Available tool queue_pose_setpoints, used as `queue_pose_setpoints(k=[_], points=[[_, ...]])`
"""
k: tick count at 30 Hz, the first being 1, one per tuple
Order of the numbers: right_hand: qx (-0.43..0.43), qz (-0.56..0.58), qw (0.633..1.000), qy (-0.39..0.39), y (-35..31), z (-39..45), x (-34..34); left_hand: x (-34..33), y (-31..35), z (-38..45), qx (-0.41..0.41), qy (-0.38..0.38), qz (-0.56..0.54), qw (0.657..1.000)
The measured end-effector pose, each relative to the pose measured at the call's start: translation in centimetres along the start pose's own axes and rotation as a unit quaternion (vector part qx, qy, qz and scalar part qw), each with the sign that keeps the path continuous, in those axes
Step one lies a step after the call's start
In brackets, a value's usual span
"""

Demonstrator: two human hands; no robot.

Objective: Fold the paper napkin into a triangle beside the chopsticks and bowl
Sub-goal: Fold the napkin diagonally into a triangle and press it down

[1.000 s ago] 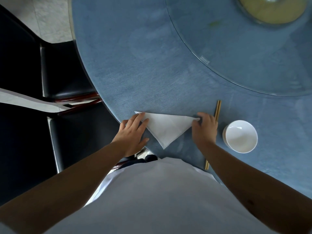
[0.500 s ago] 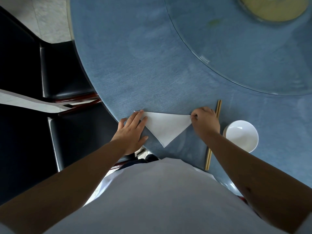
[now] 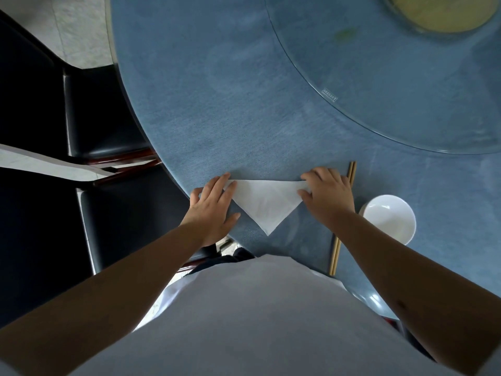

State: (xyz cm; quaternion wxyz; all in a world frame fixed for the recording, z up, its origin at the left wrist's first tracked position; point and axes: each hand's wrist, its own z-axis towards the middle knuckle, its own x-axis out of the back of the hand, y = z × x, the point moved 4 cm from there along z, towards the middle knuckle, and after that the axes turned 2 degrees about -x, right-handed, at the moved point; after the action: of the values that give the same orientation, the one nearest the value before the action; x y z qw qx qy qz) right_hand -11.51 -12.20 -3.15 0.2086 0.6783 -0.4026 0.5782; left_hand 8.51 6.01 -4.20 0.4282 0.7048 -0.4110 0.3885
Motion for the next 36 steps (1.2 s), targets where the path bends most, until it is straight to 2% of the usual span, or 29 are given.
queue_pose_setpoints(k=[5,12,16,20,26,28,32,34,36], points=[[-0.008,0.040,0.999,0.002,0.5,0.8,-0.2,1.2,-0.5,1.7,0.052,0.056,-0.060,0.995],[0.032,0.018,0.999,-0.030,0.9,2.4,0.3,2.5,-1.4,4.1,0.057,0.078,-0.069,0.993],[0.044,-0.016,0.999,-0.013,1.1,2.7,0.6,2.5,-1.7,4.7,0.055,0.088,-0.077,0.992],[-0.015,-0.048,0.999,0.020,2.1,2.6,1.0,2.3,-2.0,4.7,0.053,0.083,-0.098,0.990],[-0.112,-0.002,0.993,0.034,2.9,1.8,1.4,2.7,-2.0,5.0,0.071,0.041,-0.102,0.991],[-0.078,-0.003,0.996,0.029,2.1,1.3,1.3,2.7,-1.9,5.2,0.075,0.035,-0.089,0.993],[0.100,-0.059,0.991,-0.059,-0.7,-0.9,-0.3,2.7,-1.9,5.4,0.086,0.025,-0.102,0.991],[0.126,-0.090,0.983,-0.097,-1.3,-1.9,-1.4,2.8,-1.9,5.5,0.086,0.018,-0.108,0.990],[0.103,-0.104,0.984,-0.106,-1.1,-2.4,-1.8,3.0,-2.0,5.5,0.087,0.016,-0.109,0.990]])
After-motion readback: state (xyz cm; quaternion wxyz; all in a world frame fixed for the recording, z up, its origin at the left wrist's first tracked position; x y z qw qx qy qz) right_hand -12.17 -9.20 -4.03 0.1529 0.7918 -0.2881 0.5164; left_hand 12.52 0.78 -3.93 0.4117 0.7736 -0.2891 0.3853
